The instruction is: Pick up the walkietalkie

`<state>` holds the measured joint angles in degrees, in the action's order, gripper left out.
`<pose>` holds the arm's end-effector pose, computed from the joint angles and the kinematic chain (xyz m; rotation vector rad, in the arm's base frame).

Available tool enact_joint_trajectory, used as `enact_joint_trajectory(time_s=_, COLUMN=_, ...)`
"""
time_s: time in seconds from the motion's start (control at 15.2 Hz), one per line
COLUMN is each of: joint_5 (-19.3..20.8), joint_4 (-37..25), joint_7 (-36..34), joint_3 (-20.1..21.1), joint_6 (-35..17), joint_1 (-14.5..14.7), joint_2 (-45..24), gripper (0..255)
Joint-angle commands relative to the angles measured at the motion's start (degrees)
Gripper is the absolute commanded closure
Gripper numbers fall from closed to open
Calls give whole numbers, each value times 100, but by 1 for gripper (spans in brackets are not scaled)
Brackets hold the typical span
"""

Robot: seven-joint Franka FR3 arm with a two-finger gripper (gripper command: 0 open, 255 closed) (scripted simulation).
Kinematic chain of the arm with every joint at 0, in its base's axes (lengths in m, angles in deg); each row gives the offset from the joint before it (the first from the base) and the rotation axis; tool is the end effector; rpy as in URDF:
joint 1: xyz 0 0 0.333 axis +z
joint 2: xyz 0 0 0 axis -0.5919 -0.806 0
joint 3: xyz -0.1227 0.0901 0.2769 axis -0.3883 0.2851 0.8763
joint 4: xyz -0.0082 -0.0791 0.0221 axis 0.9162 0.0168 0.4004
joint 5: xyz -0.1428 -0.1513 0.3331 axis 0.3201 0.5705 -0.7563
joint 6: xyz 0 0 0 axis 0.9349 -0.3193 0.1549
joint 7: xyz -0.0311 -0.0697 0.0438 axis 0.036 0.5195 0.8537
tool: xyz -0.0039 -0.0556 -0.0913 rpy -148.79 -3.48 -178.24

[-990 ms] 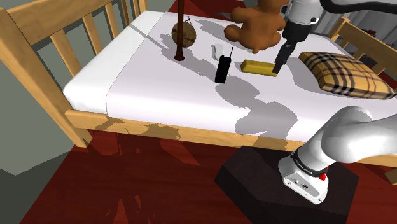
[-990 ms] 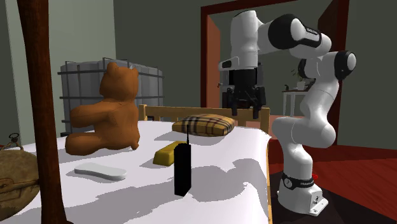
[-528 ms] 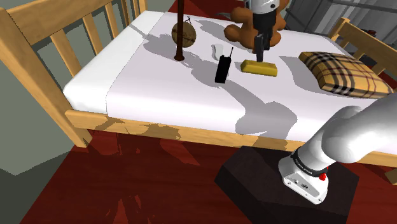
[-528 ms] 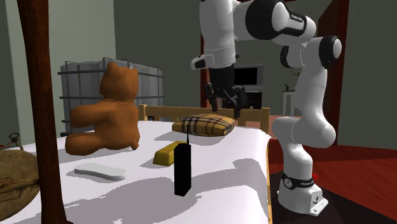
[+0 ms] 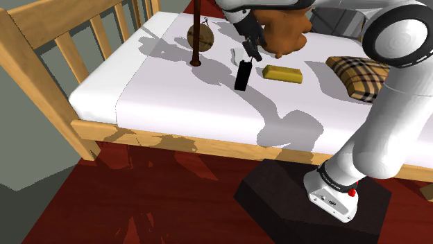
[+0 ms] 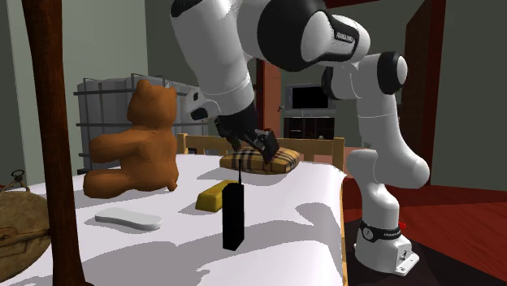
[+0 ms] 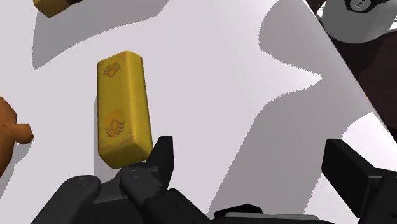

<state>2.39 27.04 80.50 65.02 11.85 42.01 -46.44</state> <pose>0.5701 0.0710 0.5255 2.5404 0.5213 -0.8782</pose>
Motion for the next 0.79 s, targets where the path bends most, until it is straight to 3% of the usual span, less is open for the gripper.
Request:
enact_joint_trajectory(time_s=0.0, joint_5=541, joint_4=-1066, joint_7=278, joint_3=2, joint_6=583, joint_1=235, joint_2=-985, gripper=0)
enact_joint_trajectory(time_s=0.07, joint_5=829, joint_4=-1633, joint_7=496, joint_3=-38, joint_6=872, joint_1=379, joint_2=-1476, gripper=0)
enact_joint_trajectory(time_s=0.13, joint_5=855, joint_4=-1700, joint_7=530, joint_3=-65, joint_6=901, joint_1=410, joint_2=-1532, gripper=0)
enact_joint_trajectory(time_s=0.73, joint_5=655, joint_4=-1027, joint_7=178, joint_3=-31, joint_6=376, joint_1=310, joint_2=-1457, gripper=0)
